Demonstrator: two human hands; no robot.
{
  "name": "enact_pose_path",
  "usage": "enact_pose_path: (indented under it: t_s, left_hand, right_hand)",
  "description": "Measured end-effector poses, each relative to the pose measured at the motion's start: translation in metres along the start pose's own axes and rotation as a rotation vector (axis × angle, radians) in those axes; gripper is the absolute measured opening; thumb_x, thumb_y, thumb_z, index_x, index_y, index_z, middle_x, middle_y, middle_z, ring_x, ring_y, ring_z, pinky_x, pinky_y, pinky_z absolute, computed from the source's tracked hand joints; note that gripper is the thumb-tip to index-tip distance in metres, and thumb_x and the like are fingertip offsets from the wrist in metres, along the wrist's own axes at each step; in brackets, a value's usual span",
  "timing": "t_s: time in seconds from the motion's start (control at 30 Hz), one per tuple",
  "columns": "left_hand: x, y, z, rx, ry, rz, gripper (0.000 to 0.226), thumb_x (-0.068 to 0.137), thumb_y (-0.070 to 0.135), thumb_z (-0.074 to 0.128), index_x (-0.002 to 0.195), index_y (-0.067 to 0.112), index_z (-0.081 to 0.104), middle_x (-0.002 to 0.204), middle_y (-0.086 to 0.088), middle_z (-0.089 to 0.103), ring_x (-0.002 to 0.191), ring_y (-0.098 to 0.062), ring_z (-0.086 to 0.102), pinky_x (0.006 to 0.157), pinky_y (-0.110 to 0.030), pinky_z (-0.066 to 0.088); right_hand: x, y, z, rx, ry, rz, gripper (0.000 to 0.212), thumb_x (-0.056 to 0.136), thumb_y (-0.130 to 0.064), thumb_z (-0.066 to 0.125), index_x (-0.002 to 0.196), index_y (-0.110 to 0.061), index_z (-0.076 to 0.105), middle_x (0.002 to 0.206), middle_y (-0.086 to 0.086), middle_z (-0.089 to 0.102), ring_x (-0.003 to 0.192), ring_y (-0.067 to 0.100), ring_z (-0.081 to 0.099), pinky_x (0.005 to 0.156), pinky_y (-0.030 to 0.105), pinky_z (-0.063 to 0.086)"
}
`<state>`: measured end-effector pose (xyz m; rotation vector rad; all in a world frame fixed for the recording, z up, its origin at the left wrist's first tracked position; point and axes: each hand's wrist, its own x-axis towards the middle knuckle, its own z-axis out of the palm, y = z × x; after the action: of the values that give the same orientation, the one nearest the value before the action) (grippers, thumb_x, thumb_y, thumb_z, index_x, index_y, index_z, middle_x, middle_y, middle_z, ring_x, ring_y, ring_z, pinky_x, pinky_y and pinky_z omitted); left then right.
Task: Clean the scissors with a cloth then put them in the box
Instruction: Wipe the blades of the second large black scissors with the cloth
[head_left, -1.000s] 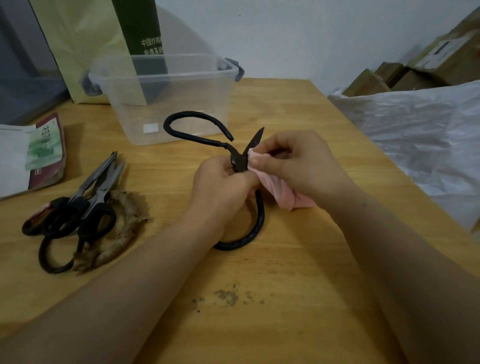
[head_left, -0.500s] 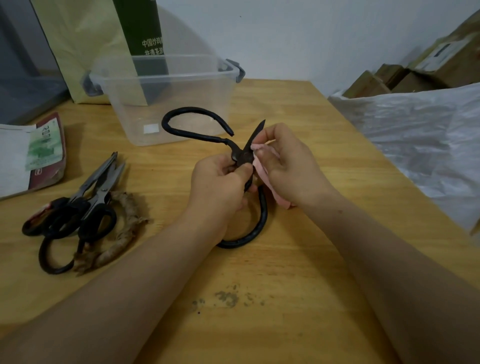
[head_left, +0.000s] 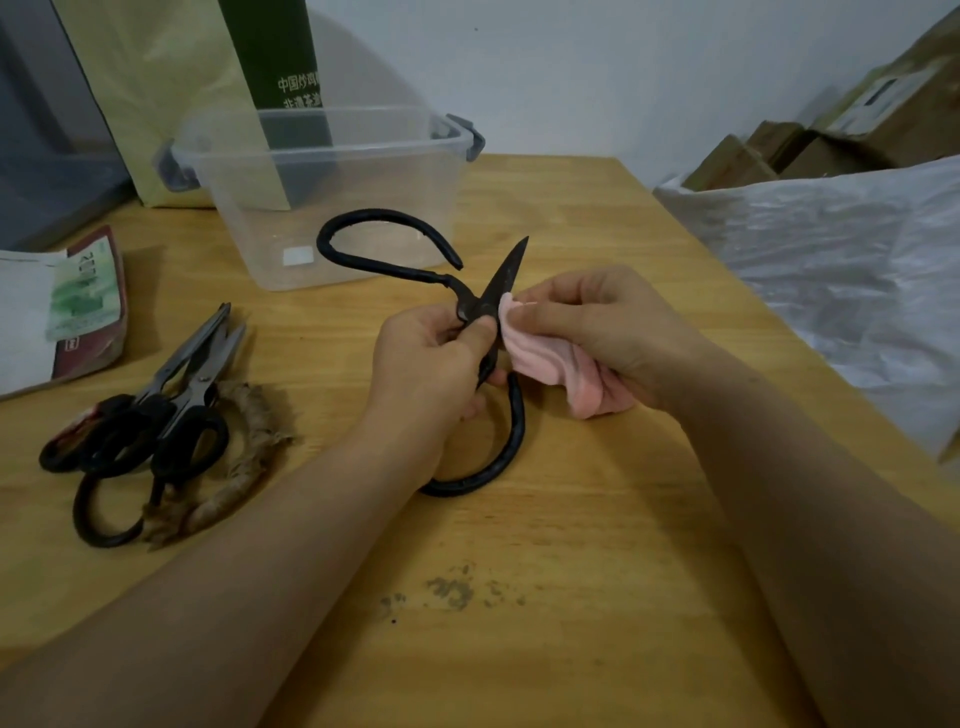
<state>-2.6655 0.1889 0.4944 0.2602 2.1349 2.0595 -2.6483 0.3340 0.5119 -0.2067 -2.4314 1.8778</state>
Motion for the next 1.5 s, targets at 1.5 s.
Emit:
enact_pose_path:
  t_s: [1.5]
  left_hand:
    - [0.001, 0.01, -0.01, -0.21, 0.079, 0.025, 0.012, 0.093, 0.003, 0.054, 0.088, 0.0, 0.064, 0.077, -0.012, 0.06, 0.05, -0.011, 0.056, 0.033, -0.02, 0.029]
  right_hand:
    - [-0.004, -0.004, -0.003, 0.109, 0.034, -0.04, 0.017, 0.086, -0.012, 0.066, 0.078, 0.003, 0.066, 0.049, 0.014, 0.063, 0.039, 0.02, 0.06, 0.038, 0.032, 0.051]
